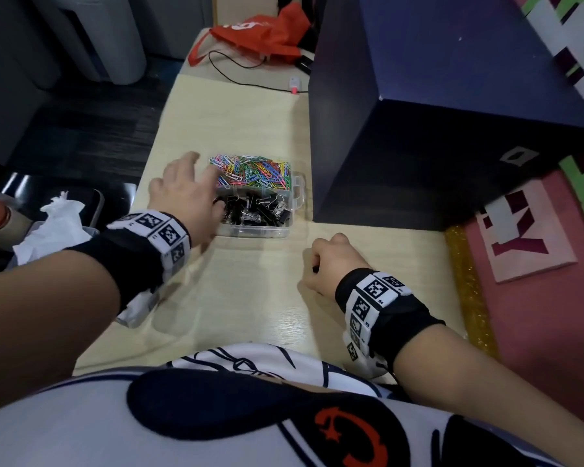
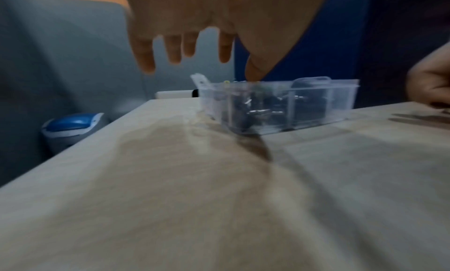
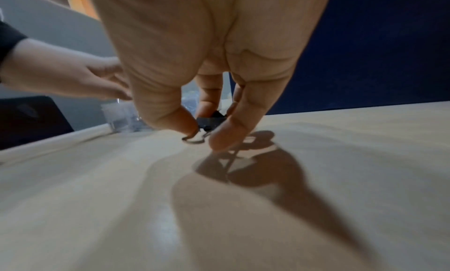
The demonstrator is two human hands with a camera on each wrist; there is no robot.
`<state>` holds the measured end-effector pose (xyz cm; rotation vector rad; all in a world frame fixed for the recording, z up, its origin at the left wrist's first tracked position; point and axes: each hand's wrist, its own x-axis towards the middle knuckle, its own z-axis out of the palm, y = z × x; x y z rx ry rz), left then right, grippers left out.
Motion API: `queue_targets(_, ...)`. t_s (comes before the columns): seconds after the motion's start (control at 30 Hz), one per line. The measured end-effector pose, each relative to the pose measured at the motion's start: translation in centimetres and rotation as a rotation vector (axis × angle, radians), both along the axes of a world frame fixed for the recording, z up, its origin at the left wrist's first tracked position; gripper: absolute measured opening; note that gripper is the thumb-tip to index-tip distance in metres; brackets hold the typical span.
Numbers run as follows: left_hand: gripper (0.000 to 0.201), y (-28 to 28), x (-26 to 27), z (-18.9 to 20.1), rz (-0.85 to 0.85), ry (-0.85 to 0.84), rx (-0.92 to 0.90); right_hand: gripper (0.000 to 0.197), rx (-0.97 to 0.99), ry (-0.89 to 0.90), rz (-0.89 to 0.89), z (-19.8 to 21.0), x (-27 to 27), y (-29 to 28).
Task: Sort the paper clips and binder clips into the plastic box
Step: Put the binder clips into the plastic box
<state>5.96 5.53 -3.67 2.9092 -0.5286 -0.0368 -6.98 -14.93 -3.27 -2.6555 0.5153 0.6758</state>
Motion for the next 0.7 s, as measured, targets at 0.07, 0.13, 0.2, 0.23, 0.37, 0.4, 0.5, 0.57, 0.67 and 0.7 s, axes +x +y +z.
queue_targets(0.07,0.058,0.3,0.4,-0.2,0.086,0.125,0.001,0.016,0.028,-0.042,-0.007,0.4,0.4,0.3)
queue_targets(0.13,0.062,0.0,0.3,-0.2,0.124,0.254,-0.002,0.017,0.063,-0.092,-0.013,1.0,0.8,0.5)
queue_targets(0.2,0.063,-0.6,-0.3,0.1,0.127,0.297,0.023,0.017,0.093,-0.156,-0.027,1.6,1.4,0.5)
queue_targets(0.23,0.063,-0.9,-0.7,0.3,0.12,0.297,0.049,0.017,0.11,-0.192,-0.035,1.9,1.7,0.6)
queue_targets(0.37,0.075,-1.8,-3.0,0.9,-0.001,0.277,0.194,0.017,0.196,-0.34,-0.029,2.9,2.9,1.4)
queue_targets(0.4,0.075,-1.9,-3.4,1.1,-0.033,0.282,0.203,0.017,0.212,-0.362,-0.024,3.0,3.1,1.5)
queue_targets(0.5,0.057,-1.3,-2.8,1.8,-0.077,0.285,0.192,0.017,0.222,-0.376,-0.04,2.8,3.2,1.4)
queue_targets(0.57,0.045,-1.0,-1.6,2.2,-0.067,0.267,0.165,0.017,0.208,-0.374,-0.082,2.4,2.8,1.0)
queue_targets(0.67,0.038,-1.1,0.2,2.5,-0.016,0.193,0.108,0.013,0.188,-0.38,-0.149,1.9,1.6,0.2)
queue_targets(0.7,0.039,-1.2,0.8,2.4,-0.008,0.174,0.112,0.011,0.175,-0.365,-0.158,1.7,1.0,0.0)
